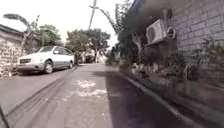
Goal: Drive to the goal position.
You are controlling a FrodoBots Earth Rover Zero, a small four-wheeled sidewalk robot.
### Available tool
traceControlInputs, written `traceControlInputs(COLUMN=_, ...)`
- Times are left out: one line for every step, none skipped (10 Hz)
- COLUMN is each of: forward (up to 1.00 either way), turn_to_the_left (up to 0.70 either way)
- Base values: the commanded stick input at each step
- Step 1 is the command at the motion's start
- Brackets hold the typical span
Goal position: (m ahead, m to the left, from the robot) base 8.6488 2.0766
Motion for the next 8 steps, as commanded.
traceControlInputs(forward=0.70, turn_to_the_left=0.02)
traceControlInputs(forward=0.70, turn_to_the_left=0.02)
traceControlInputs(forward=0.70, turn_to_the_left=0.02)
traceControlInputs(forward=0.70, turn_to_the_left=0.02)
traceControlInputs(forward=0.70, turn_to_the_left=0.04)
traceControlInputs(forward=0.70, turn_to_the_left=0.13)
traceControlInputs(forward=0.70, turn_to_the_left=0.24)
traceControlInputs(forward=0.70, turn_to_the_left=0.19)
